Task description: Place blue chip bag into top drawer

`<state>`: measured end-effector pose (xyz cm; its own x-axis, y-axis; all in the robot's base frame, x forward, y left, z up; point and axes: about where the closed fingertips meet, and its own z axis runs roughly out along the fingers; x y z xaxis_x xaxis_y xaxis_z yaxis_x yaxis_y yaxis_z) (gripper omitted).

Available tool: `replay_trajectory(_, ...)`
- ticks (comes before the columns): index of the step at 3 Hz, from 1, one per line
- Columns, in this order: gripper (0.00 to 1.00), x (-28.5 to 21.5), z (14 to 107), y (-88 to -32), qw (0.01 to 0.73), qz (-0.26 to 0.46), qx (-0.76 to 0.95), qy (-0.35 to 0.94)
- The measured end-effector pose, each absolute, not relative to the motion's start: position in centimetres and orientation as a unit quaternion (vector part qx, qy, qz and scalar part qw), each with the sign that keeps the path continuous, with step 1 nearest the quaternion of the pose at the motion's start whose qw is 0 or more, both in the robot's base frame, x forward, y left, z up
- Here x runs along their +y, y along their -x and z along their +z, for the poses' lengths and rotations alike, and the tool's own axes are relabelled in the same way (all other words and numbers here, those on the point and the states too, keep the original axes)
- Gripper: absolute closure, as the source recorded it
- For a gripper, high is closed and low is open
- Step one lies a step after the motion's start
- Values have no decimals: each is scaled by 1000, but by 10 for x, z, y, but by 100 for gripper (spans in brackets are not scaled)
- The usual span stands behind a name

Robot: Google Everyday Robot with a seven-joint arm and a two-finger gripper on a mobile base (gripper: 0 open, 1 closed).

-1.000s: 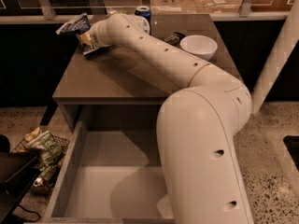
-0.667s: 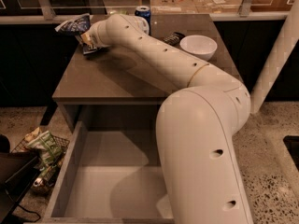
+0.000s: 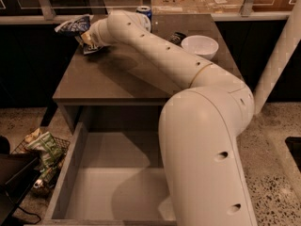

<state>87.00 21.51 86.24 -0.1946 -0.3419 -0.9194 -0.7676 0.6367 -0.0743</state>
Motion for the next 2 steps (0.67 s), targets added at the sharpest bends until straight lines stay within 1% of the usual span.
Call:
replay_trajectory(1, 100, 197, 900, -853, 507, 214, 735, 396)
replay_trajectory(2, 100, 161, 947, -834, 518, 194, 731, 398)
